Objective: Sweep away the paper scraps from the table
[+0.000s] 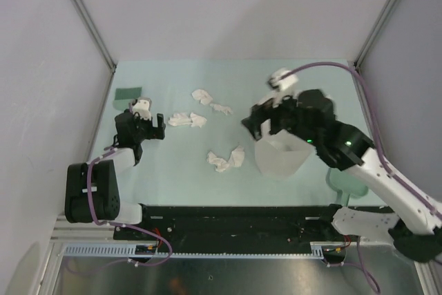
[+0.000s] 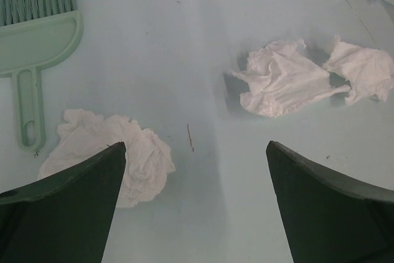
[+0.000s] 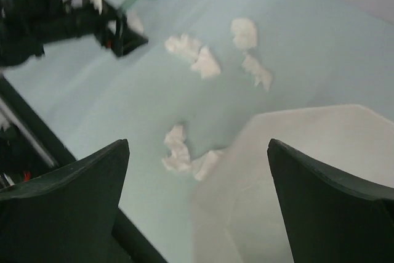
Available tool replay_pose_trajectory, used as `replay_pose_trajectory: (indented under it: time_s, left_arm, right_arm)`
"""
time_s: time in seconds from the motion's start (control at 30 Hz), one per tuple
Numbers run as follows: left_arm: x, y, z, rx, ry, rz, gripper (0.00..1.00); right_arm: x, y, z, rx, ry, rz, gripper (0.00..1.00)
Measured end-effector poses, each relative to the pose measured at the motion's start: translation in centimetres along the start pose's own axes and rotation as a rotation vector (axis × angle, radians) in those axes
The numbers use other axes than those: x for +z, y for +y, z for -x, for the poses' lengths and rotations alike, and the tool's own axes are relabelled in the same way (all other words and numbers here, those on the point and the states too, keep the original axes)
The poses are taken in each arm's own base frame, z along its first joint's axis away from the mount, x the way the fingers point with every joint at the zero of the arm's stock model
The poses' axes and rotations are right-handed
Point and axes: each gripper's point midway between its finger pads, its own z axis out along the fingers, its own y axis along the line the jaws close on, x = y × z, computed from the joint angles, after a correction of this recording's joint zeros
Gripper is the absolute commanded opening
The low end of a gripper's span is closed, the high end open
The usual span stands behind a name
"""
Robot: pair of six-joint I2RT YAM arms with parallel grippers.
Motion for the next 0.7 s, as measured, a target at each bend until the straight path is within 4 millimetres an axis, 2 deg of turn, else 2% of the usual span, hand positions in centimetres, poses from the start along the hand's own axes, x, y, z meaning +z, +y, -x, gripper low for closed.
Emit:
replay_pose_trajectory:
  time_s: [0.1, 0.17, 0.3, 0.43, 0.57, 0.7]
  left_arm:
    - [0.1, 0.0, 0.0, -0.001, 0.003, -0.001, 1.00]
    - [0.1, 0.0, 0.0, -0.002, 0.005, -0.002, 1.00]
    - [0.1, 0.0, 0.0, -0.002, 0.007, -0.003, 1.00]
    - [0.1, 0.0, -0.1, -0.003, 0.010, -0.004, 1.00]
    - [0.2, -0.1, -0.2, -0.004, 0.012, -0.008, 1.00]
    - [0.2, -0.1, -0.3, -0.006, 0.016, -0.012, 1.00]
  right_arm:
    - [1.7, 3.1, -2.3, -0.091, 0.146, 0.005, 1.00]
    - [2.2, 3.9, -4.4, -0.148, 0.248, -0.029, 1.00]
    - [1.7, 2.4, -7.3, -0.224, 0.383, -0.142, 1.00]
    - [0.4, 1.1, -7.9, -0.264, 0.433, -0.225, 0.98]
    - [-0.4, 0.8, -7.9, -0.273, 0.454, -0.255, 0.81]
    - [-1.1, 0.4, -8.9, -0.278, 0.504, -0.266, 0.57]
